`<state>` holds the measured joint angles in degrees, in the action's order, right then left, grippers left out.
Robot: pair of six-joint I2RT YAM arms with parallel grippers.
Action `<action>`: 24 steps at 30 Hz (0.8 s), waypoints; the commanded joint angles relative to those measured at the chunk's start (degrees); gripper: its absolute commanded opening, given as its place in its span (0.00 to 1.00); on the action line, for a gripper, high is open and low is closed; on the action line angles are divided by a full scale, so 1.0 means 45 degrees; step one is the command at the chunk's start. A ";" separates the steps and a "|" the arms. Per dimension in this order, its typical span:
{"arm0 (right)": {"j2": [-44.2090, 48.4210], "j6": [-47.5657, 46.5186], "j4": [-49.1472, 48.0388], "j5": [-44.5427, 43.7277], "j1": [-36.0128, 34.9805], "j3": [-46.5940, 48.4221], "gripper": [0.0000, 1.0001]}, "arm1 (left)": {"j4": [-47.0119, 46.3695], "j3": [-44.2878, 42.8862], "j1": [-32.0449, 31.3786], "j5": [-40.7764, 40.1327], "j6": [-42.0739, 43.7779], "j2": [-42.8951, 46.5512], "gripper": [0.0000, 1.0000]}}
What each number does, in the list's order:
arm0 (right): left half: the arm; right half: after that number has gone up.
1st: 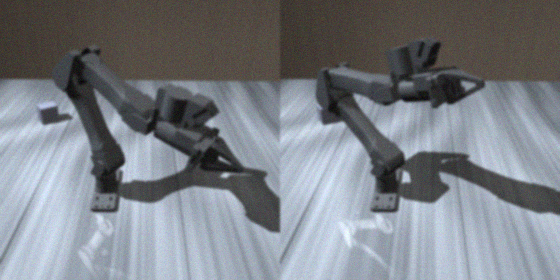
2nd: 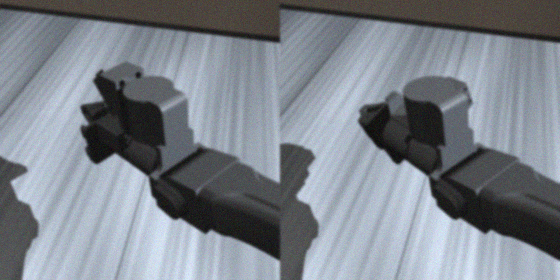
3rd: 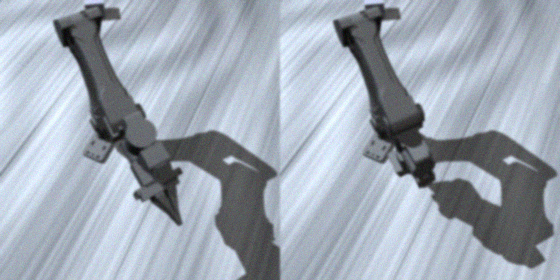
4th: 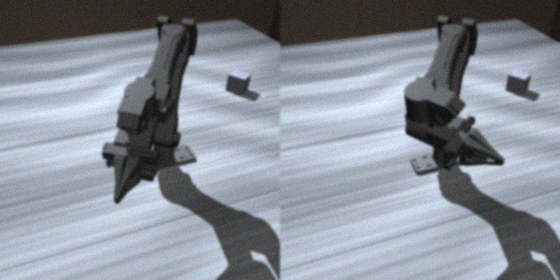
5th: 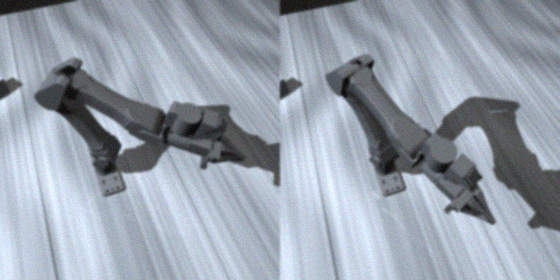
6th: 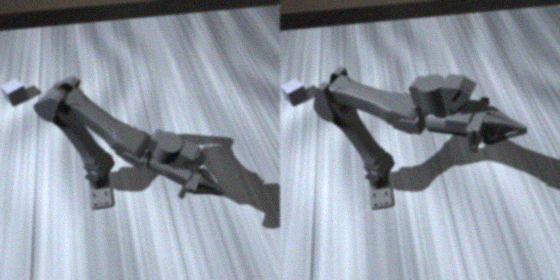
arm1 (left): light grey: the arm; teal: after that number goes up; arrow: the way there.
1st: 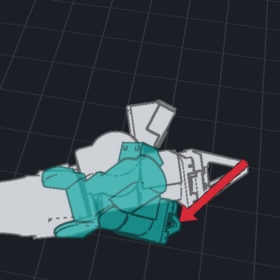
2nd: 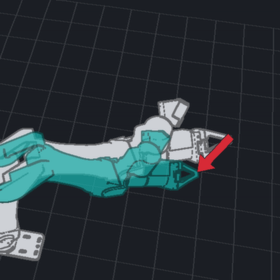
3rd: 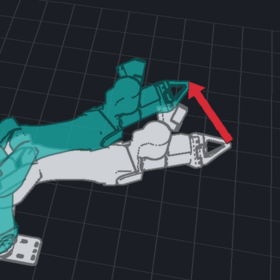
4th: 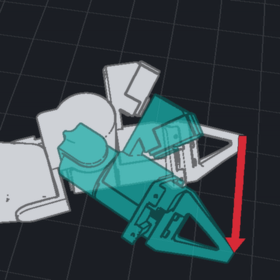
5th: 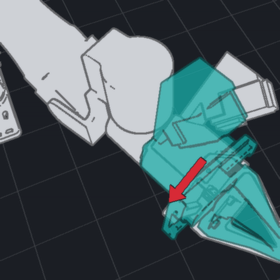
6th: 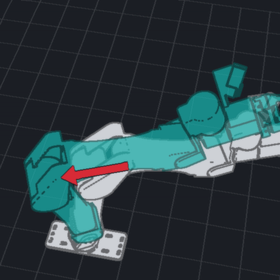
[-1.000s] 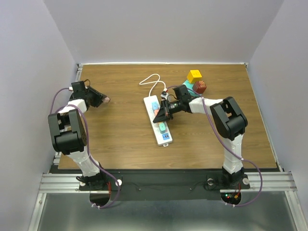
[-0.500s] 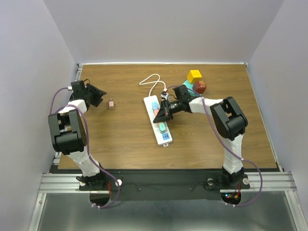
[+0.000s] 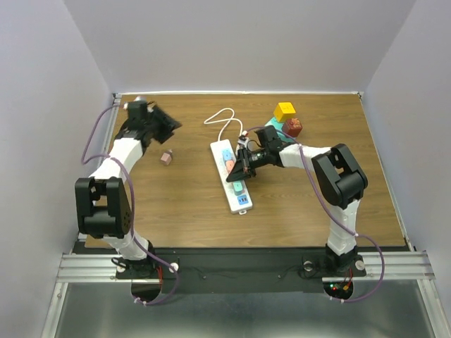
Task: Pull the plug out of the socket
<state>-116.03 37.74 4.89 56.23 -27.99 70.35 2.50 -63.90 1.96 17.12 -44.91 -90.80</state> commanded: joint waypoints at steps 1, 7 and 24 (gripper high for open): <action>-0.0056 -0.0652 0.1629 -0.2768 0.0126 -0.0847 0.00 | 0.1570 -0.1969 -0.2403 -0.0269 0.0974 0.0083 0.56; -0.0075 -0.0359 0.1571 -0.2690 0.0165 -0.1023 0.01 | 0.3133 -0.3455 -0.4827 -0.1325 0.1190 -0.1945 0.52; 0.0355 0.0052 0.1004 -0.2827 0.0399 -0.2274 0.00 | 0.5479 -0.6562 -0.7465 -0.3454 0.1054 -0.4802 0.53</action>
<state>-110.80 40.05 3.90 54.68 -27.49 62.83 25.56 -90.85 -30.61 3.40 -39.38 -113.95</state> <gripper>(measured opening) 0.009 0.527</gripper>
